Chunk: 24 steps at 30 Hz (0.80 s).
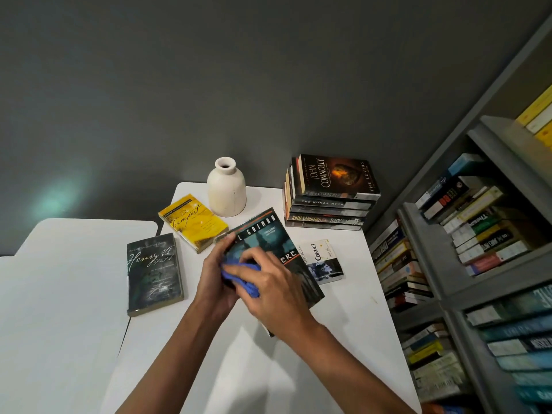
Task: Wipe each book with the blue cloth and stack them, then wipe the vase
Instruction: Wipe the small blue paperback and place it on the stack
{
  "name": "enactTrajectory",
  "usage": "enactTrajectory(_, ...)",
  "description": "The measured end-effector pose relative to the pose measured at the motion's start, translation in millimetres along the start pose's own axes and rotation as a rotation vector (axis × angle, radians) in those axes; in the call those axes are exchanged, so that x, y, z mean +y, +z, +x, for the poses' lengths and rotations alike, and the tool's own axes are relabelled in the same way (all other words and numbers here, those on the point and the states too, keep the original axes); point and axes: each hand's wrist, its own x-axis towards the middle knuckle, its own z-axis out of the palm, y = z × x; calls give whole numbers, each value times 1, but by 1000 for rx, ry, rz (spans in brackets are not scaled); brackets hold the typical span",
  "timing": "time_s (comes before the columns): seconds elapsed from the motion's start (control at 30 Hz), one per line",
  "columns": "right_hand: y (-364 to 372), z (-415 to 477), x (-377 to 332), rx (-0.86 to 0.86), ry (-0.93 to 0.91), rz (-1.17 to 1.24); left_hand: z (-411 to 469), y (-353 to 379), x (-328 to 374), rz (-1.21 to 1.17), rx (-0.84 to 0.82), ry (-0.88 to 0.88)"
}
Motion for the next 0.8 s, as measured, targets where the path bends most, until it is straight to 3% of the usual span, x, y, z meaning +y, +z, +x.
enactTrajectory(0.1, -3, -32, 11, -2, -15, 44, 4, -2, 11, 15, 45, 61)
enactTrajectory(0.2, -4, -49, 20, 126, 57, 29, 5, 2, 11, 26, 92, 100)
enactTrajectory(0.37, 4, -5, 7, 271, 230, -55, 6, 12, -7, -40, 153, 174)
enactTrajectory(0.53, 4, -15, 16, 275, 185, -80, 15, 13, 7, -110, 190, 273)
enactTrajectory(0.7, 2, -24, 36, 467, 405, 35, 13, 16, 2, -198, 285, 239)
enactTrajectory(0.8, -5, -8, 47, 550, 456, 21, 7, 16, 6, -142, 328, 90)
